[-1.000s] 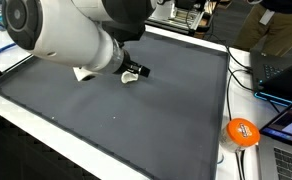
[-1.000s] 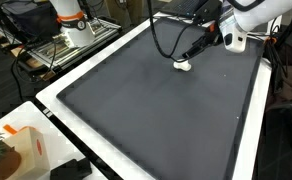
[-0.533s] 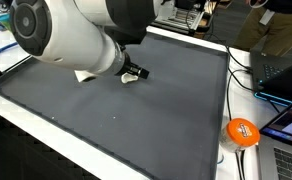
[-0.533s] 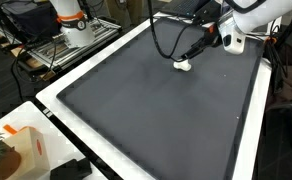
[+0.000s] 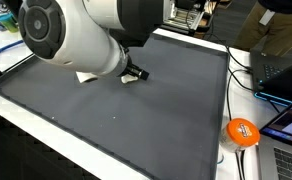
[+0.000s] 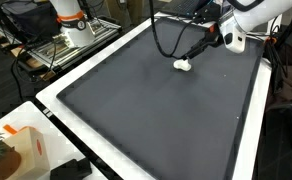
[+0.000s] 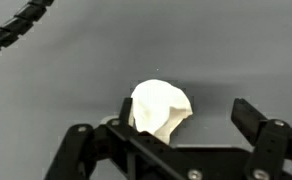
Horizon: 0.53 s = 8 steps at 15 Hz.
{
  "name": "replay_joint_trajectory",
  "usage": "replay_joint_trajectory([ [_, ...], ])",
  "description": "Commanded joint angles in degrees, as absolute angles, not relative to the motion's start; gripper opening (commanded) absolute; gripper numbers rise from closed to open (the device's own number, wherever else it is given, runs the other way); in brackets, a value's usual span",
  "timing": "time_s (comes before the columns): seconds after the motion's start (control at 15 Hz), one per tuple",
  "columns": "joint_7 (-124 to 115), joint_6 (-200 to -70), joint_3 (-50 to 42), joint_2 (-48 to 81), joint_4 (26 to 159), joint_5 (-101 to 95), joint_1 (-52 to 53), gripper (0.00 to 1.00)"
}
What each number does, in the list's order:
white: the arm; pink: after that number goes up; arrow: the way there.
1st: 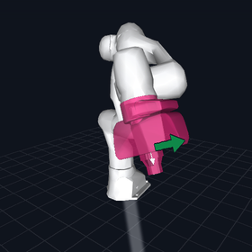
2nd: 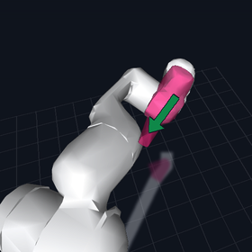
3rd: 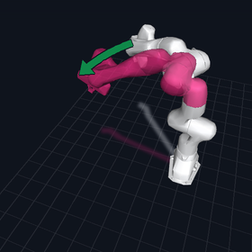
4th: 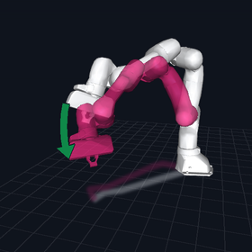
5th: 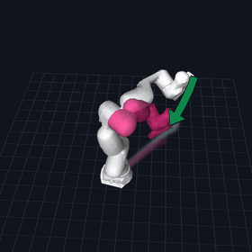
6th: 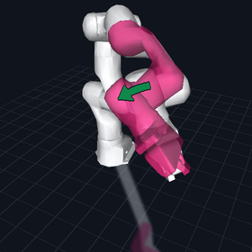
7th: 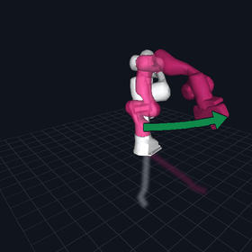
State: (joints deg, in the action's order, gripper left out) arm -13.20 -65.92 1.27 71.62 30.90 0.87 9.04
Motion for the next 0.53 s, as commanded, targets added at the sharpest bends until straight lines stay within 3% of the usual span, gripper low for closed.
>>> replay_joint_trajectory([
  [0.0, -13.91, -66.17, 0.83, 72.42, 30.86, 0.34, 9.68, 1.00],
  [0.47, -14.42, -66.00, 0.62, 74.41, 31.11, 0.08, 10.85, 1.00],
])
